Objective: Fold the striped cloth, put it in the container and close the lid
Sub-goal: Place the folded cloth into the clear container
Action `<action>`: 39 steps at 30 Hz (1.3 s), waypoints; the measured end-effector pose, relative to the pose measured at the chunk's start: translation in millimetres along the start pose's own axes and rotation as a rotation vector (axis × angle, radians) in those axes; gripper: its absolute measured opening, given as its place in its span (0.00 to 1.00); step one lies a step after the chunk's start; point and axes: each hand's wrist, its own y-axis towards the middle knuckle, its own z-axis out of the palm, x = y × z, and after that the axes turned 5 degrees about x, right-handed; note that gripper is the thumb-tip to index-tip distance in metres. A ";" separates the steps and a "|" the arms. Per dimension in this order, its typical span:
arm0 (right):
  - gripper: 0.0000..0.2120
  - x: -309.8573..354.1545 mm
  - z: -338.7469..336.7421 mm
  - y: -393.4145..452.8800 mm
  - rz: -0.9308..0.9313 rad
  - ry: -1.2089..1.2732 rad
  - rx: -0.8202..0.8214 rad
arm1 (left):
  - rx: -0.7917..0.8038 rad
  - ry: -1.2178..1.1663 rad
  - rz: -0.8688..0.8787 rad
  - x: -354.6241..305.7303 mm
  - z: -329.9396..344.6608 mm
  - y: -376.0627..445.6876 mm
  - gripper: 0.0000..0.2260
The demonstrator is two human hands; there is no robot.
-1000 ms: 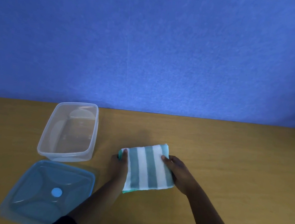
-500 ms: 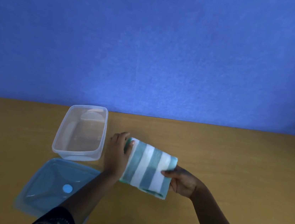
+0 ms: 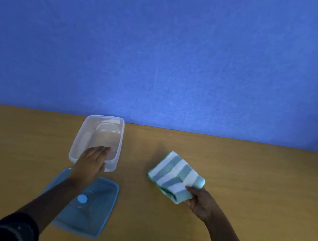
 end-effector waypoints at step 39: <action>0.12 23.9 138.3 -7.2 -0.233 0.376 -0.126 | 0.328 -0.187 0.143 -195.7 -34.7 11.7 0.19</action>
